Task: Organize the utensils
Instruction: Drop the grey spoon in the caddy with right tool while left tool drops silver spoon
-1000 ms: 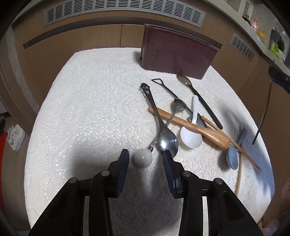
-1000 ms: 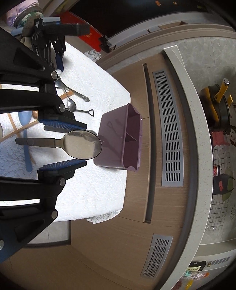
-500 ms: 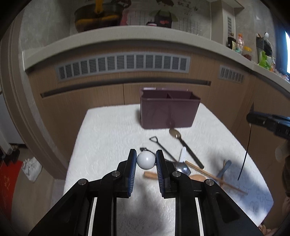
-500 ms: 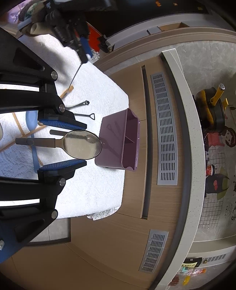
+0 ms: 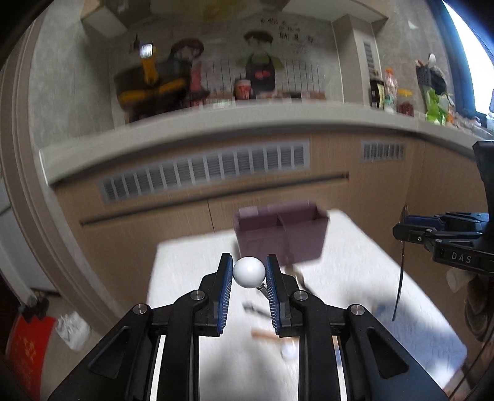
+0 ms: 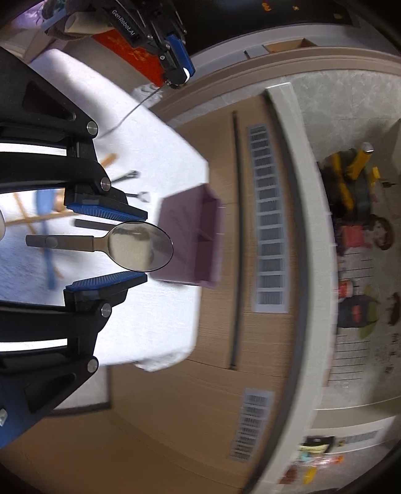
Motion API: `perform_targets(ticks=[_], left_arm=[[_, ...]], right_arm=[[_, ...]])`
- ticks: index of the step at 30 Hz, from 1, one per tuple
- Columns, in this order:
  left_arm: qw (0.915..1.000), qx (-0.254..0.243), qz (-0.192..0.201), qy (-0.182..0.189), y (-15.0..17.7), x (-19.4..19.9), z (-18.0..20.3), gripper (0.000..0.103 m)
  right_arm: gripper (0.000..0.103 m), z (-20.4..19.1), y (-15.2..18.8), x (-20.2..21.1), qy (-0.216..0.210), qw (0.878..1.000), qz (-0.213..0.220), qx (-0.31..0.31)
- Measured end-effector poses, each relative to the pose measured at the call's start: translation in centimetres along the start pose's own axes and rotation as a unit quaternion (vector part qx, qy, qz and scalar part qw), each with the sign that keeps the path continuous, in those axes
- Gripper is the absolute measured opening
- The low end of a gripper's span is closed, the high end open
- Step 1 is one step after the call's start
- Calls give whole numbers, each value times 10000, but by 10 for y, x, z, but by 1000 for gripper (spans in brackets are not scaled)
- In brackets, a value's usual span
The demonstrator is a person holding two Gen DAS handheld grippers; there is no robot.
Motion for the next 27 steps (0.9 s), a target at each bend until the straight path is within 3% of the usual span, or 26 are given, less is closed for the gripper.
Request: perform_targets(ticks=[7, 11, 18, 27], left_arm=[[9947, -485, 885, -199, -118, -7, -21, 23], [9948, -450, 899, -136, -148, -43, -33, 23], [9984, -95, 554, 56, -143, -127, -52, 23], [9980, 369, -371, 350, -74, -219, -57, 24]], right_arm=[[30, 11, -134, 15, 118, 9935, 1127, -123], [30, 14, -179, -9, 239, 9902, 1347, -269], [30, 3, -182, -78, 405, 9919, 1190, -161], [31, -1, -118, -184, 315, 9994, 60, -101]])
Point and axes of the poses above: each gripper's, at about its wrist camera, not at the fingertips, and x roughly against the way its jaws point, z to its right, y to its underside, the point moved 10 cm from there along -x, roughly the way its jaws point, and after that the axes turned 12 degrees about y, right-handed, at the moved point
